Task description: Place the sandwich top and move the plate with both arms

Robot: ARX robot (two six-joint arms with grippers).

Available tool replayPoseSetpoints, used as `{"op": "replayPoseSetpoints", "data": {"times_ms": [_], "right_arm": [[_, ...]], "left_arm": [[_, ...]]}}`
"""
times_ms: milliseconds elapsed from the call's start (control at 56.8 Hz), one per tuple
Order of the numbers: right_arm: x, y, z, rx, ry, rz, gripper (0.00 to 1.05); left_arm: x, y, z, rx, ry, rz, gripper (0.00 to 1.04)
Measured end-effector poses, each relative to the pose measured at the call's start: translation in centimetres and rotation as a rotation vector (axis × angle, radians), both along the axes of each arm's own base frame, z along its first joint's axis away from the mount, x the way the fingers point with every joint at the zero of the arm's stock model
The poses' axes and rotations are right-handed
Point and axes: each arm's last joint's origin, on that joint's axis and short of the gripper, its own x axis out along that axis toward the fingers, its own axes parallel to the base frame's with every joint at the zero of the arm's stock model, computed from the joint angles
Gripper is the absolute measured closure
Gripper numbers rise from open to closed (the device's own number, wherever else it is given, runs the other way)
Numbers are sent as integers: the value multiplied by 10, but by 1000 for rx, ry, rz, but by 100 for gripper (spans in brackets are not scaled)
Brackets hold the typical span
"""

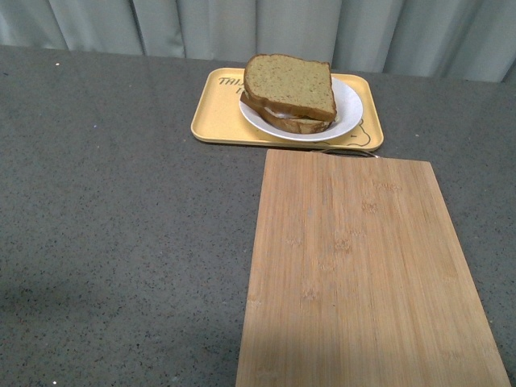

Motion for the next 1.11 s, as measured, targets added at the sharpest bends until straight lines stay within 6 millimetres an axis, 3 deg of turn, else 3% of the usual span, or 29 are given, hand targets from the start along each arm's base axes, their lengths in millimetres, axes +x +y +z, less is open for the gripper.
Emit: {"op": "replayPoseSetpoints", "data": {"times_ms": [528, 1109], "right_arm": [[0, 0, 0, 0, 0, 0, 9], [0, 0, 0, 0, 0, 0, 9]], "left_arm": [[-34, 0, 6, 0, -20, -2, 101], [-54, 0, 12, 0, -39, -3, 101]]}}
